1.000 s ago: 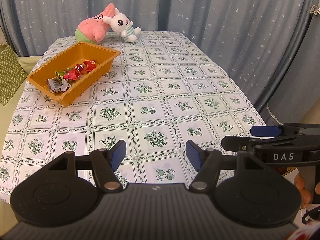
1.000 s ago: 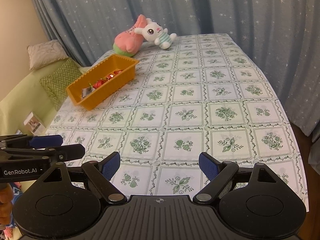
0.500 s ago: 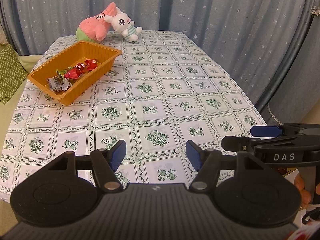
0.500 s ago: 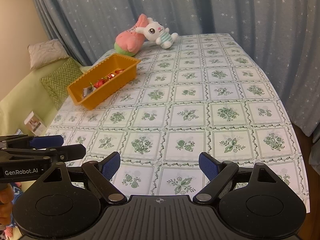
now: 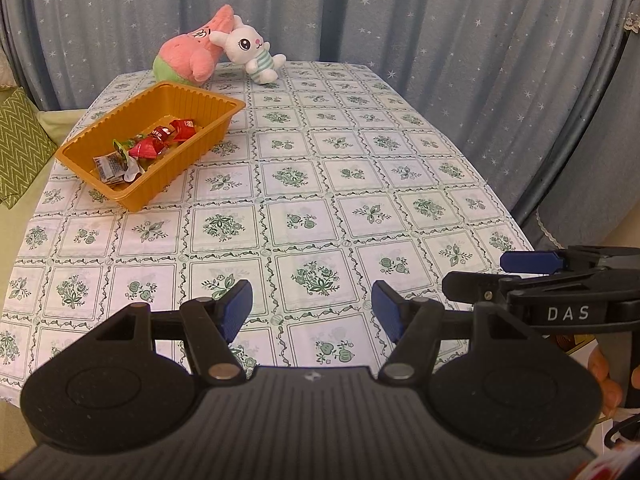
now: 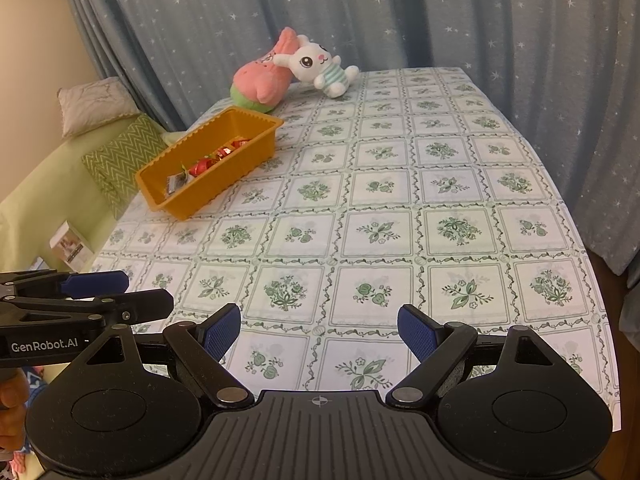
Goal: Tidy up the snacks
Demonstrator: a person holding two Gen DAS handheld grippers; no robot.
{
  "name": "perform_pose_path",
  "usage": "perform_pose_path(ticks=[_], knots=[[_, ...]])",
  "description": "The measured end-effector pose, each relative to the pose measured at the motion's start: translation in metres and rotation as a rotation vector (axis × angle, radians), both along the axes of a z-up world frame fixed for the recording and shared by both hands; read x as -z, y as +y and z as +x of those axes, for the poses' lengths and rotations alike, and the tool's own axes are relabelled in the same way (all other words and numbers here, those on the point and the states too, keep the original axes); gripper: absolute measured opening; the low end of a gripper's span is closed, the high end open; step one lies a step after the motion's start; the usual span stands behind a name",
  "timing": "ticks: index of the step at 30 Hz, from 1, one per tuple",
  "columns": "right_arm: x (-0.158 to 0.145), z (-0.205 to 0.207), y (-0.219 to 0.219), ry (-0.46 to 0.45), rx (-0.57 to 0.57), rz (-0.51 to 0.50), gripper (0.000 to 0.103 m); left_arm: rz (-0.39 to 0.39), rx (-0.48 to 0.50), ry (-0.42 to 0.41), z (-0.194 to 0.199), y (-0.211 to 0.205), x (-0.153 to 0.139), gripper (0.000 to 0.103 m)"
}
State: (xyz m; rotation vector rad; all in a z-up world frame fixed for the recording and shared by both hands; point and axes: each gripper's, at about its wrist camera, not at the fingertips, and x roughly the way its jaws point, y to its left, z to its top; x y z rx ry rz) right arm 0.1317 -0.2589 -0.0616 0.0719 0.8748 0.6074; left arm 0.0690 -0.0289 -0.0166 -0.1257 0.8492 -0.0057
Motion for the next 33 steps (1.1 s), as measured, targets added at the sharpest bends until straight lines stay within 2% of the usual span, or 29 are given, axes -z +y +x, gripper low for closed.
perform_pose_path(ticks=[33], knots=[[0.0039,0.0093,0.0047,0.005,-0.016,0.0,0.085,-0.002,-0.027,0.004,0.0069,0.0035,0.0034,0.064]])
